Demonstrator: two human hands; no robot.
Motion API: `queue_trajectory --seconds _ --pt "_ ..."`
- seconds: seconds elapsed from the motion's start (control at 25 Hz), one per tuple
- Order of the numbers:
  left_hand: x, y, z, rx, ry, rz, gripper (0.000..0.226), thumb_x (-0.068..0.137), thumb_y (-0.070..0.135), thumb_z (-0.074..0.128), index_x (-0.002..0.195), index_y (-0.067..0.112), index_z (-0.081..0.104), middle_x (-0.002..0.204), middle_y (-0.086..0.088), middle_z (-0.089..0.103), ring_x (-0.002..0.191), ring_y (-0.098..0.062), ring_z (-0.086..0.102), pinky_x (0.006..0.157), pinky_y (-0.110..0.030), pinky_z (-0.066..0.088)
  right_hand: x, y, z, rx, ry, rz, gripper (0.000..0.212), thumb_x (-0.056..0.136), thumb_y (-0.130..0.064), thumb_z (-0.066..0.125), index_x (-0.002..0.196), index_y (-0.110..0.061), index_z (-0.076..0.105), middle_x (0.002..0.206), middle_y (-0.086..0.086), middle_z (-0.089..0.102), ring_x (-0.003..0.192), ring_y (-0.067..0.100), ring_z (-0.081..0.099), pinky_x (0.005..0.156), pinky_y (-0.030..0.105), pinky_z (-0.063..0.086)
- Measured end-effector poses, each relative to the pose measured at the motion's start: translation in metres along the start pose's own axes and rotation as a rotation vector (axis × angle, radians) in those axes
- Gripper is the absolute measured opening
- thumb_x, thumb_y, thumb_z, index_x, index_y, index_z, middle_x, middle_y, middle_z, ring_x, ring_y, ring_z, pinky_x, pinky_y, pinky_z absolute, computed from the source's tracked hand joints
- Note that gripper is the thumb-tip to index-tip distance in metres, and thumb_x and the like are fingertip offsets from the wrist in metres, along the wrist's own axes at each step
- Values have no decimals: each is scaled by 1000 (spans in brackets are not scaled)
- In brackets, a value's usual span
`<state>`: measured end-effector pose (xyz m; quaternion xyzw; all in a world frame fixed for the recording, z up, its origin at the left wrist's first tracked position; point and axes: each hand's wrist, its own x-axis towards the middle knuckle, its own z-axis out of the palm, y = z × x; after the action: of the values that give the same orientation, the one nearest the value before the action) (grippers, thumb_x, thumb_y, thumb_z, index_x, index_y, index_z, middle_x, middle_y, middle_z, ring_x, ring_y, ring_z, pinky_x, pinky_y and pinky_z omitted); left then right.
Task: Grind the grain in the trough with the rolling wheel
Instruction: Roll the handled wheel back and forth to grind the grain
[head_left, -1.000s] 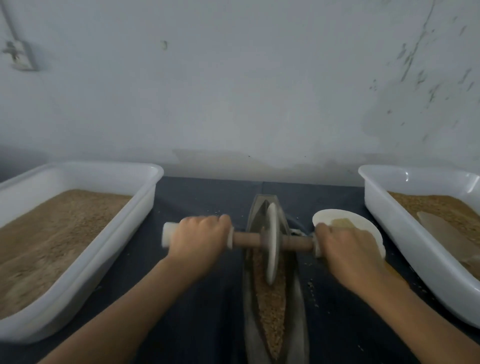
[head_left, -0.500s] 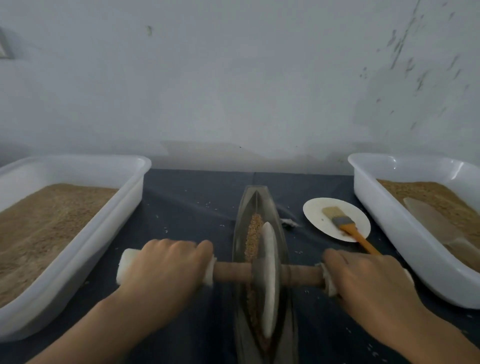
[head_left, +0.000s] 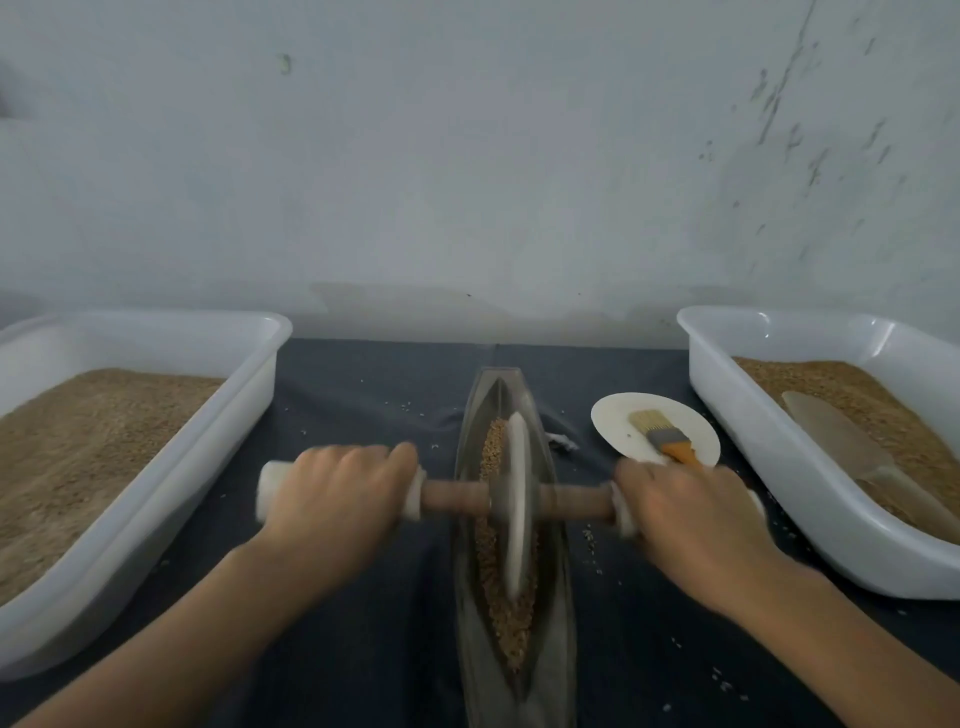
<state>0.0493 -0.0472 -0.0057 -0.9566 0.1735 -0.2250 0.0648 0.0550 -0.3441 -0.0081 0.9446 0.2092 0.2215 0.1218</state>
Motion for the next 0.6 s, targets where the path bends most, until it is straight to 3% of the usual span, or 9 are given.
queue_trajectory --seconds 0.08,0.16,0.24,0.32,0.44,0.52,0.6 --pt "-26 3 -17 -5 126 74 31 49 18 76 62 21 48 48 7 45 34 -17 42 43 -18 6 -23 -2 -14 56 73 -58 41 38 -11 79 62 -20 47 45 -6 43 32 13 34 46 16 1" --pt "-33 2 -15 -6 89 41 32 47 20 75 60 22 46 45 8 41 32 -14 34 46 -18 0 -25 -1 -15 65 -14 -32 48 32 -9 83 61 -20 48 45 -7 43 33 12 27 45 15 2" --pt "-15 1 -6 27 -31 7 34 54 23 80 65 23 48 50 8 46 36 -13 39 39 -20 17 -2 -1 -6 -41 -144 8 42 49 -16 85 71 -21 50 54 -5 52 38 15 41 39 20 12" --pt "19 -4 14 81 -57 -98 23 77 30 70 79 25 47 67 9 54 51 -12 49 49 -27 36 35 3 11 -157 -74 91 28 72 -23 76 83 -20 51 68 -3 60 53 20 55 44 27 27" --pt "57 -13 30 27 -97 -199 13 92 34 54 89 24 45 80 8 58 67 -15 56 61 -31 44 71 9 12 -135 -23 91 28 68 -13 77 80 -13 52 65 3 61 52 24 56 46 27 26" --pt "53 -15 31 8 -97 -180 15 90 34 56 88 25 44 79 8 57 66 -16 55 61 -32 44 67 8 10 -126 -32 80 23 76 -17 70 88 -17 50 74 -1 62 61 21 59 47 29 29" --pt "24 -15 23 21 -92 -125 26 81 35 65 82 28 40 71 11 52 59 -13 52 55 -30 43 37 5 5 -70 -17 31 30 68 -20 77 82 -20 51 67 -3 58 53 18 54 42 26 21"
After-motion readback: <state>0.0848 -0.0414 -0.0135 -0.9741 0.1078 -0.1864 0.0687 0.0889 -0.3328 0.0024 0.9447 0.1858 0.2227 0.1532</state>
